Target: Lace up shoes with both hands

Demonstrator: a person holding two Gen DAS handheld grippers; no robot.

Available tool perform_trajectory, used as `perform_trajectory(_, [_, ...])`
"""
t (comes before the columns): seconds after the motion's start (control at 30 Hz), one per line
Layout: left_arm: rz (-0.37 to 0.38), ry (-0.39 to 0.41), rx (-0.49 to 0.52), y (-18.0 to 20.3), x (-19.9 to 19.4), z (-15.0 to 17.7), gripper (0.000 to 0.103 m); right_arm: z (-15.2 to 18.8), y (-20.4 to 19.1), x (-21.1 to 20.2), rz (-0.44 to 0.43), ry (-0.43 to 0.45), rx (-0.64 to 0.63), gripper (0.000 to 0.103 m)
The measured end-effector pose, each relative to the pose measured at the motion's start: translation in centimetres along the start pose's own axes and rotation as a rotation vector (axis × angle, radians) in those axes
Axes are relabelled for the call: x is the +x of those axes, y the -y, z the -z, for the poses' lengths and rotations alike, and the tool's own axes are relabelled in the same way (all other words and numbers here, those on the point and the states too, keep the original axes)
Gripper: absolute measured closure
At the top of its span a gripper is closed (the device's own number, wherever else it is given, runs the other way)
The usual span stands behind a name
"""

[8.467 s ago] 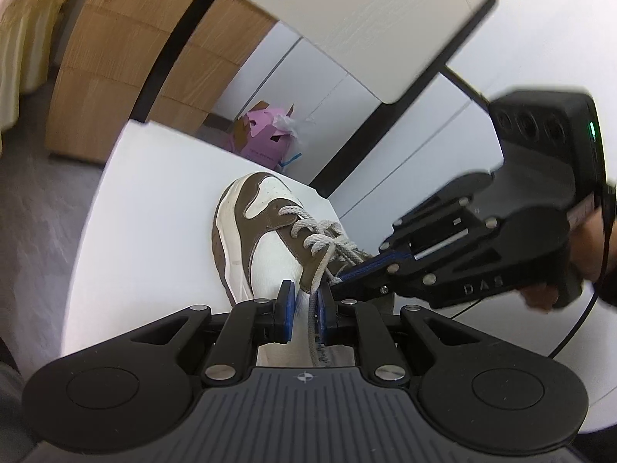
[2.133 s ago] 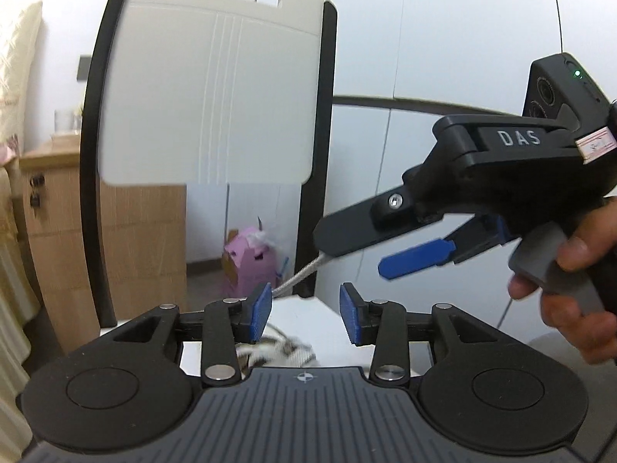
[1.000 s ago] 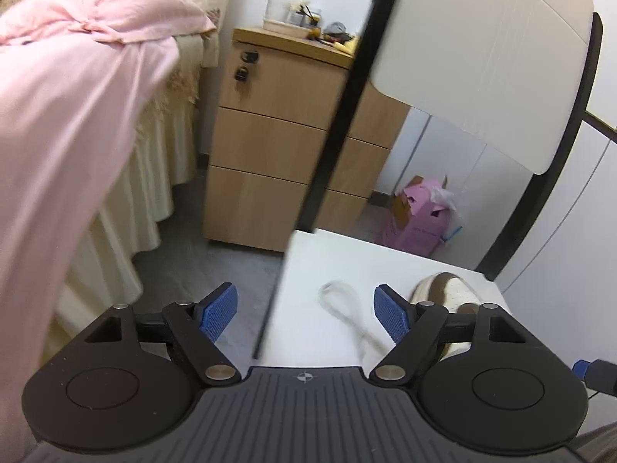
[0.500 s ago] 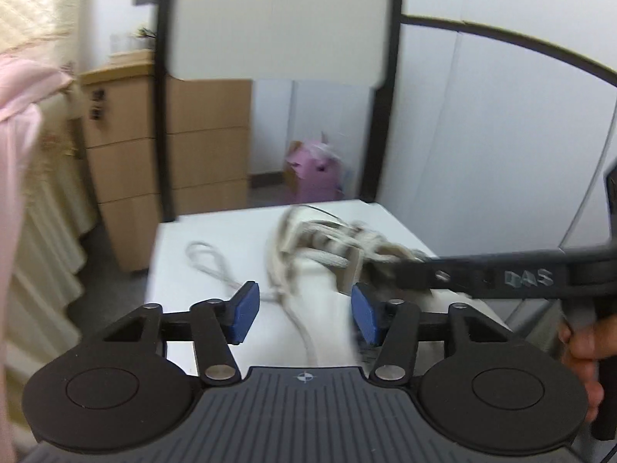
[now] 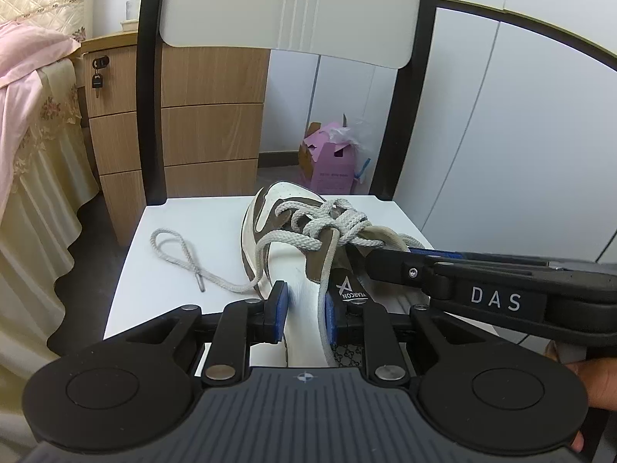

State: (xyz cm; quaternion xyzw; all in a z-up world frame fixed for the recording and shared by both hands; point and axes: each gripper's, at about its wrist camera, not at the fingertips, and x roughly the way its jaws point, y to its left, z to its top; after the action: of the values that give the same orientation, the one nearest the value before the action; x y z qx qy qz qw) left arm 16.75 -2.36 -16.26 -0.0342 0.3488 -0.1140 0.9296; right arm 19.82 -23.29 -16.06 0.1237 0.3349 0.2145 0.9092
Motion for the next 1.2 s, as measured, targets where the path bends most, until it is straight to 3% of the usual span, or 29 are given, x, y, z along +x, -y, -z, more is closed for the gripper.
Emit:
perform_trajectory(0.13, [0.008, 0.005, -0.01, 0.0, -0.1, -0.5, 0.075, -0.2, 0.0, -0.9, -0.017, 0.015, 0.012, 0.079])
perform_trajectory(0.23, [0.007, 0.036, -0.016, -0.1, -1.5, -0.6, 0.053, -0.2, -0.6, -2.6, -0.02, 0.03, 0.01, 0.079])
perform_trajectory(0.43, [-0.028, 0.118, -0.015, 0.0, -6.3, -0.1, 0.033, -0.2, -1.8, -6.1, -0.025, 0.058, 0.006, 0.078])
perform_trajectory(0.53, [-0.062, 0.139, -0.003, 0.1, -8.9, -0.2, 0.029, -0.6, -2.3, -7.8, -0.028, 0.068, 0.004, 0.074])
perform_trajectory(0.7, [-0.095, 0.157, -0.004, 0.6, -13.5, 0.0, 0.015, -0.7, -4.2, -11.3, -0.019, 0.062, -0.016, 0.07])
perform_trajectory(0.93, [-0.116, 0.192, -0.02, 1.4, -19.1, 0.7, 0.01, -0.3, -6.3, -14.9, -0.006, 0.082, -0.016, 0.048])
perform_trajectory(1.13, [-0.12, 0.24, -0.026, 2.1, -22.4, 1.8, 0.005, 0.3, -7.5, -16.9, 0.009, 0.093, -0.022, 0.012])
perform_trajectory(1.2, [-0.118, 0.241, -0.018, 2.4, -23.0, 1.9, 0.001, 0.6, -7.8, -17.4, 0.017, 0.096, -0.024, 0.011])
